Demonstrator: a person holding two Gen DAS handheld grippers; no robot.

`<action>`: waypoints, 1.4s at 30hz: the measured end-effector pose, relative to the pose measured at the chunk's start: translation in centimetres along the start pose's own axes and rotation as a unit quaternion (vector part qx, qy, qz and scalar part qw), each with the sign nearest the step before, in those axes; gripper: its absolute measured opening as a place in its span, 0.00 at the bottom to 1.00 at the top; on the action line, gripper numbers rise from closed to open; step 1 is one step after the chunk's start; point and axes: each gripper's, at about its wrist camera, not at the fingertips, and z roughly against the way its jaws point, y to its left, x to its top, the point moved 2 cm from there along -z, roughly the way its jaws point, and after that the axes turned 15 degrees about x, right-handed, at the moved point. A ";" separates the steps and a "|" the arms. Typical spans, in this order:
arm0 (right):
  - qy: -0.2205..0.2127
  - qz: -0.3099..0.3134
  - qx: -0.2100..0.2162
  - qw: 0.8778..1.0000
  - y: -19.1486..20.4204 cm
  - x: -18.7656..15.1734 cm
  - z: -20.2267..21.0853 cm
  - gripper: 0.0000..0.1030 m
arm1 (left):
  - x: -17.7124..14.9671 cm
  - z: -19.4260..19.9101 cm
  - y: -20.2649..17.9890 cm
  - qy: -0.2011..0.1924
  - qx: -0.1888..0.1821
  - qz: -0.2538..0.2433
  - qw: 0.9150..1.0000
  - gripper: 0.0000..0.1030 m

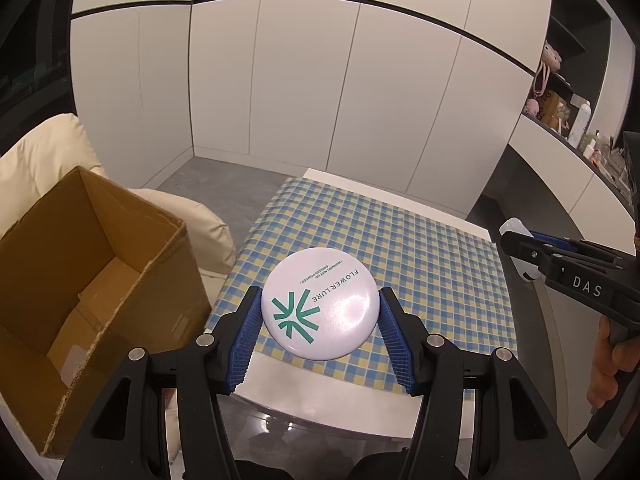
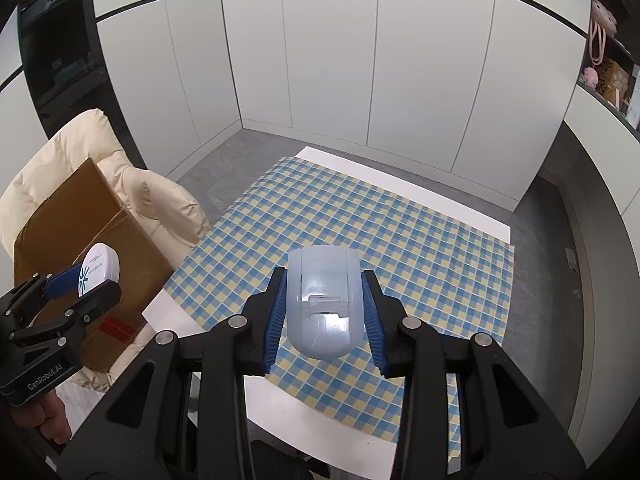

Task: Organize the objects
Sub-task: 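Carry the white compact over the box with the left gripper while the right carries the case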

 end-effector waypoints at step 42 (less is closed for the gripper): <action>0.017 0.070 0.041 0.997 9.3 1.6 -4.5 0.36 | -1.0 0.2 9.3 0.003 0.058 0.064 0.996 0.56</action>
